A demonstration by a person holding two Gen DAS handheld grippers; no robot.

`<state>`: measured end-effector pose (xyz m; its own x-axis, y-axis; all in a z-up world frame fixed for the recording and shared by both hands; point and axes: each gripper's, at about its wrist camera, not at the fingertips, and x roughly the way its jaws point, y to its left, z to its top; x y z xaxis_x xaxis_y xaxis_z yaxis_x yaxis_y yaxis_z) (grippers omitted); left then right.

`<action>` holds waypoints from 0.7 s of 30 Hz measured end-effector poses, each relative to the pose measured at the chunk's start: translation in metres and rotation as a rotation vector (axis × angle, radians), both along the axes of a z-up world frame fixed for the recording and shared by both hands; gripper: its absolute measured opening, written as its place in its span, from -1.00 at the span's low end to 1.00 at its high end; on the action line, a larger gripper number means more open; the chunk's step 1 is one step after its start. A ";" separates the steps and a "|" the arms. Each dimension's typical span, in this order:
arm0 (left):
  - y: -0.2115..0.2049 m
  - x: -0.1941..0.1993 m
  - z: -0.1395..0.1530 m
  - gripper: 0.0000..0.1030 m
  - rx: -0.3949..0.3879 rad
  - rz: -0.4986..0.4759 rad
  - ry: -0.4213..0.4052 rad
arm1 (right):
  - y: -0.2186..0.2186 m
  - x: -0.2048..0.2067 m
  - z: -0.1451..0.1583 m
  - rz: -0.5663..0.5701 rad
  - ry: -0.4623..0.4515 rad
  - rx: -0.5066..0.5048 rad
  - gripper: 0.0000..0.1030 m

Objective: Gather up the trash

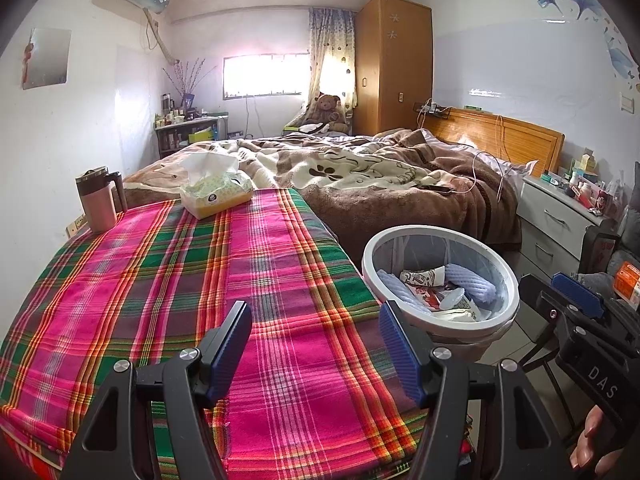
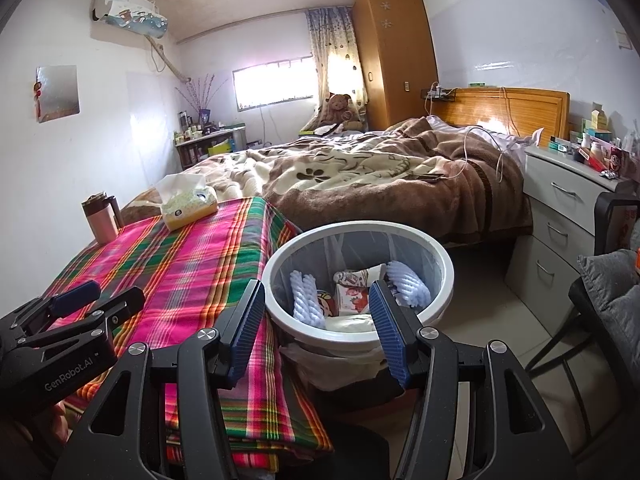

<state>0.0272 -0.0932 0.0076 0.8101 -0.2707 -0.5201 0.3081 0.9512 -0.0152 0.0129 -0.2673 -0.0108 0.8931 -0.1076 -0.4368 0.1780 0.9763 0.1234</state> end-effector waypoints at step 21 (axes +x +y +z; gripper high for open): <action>-0.001 -0.002 0.004 0.28 -0.007 0.001 -0.004 | 0.001 0.000 0.003 0.004 0.002 0.002 0.08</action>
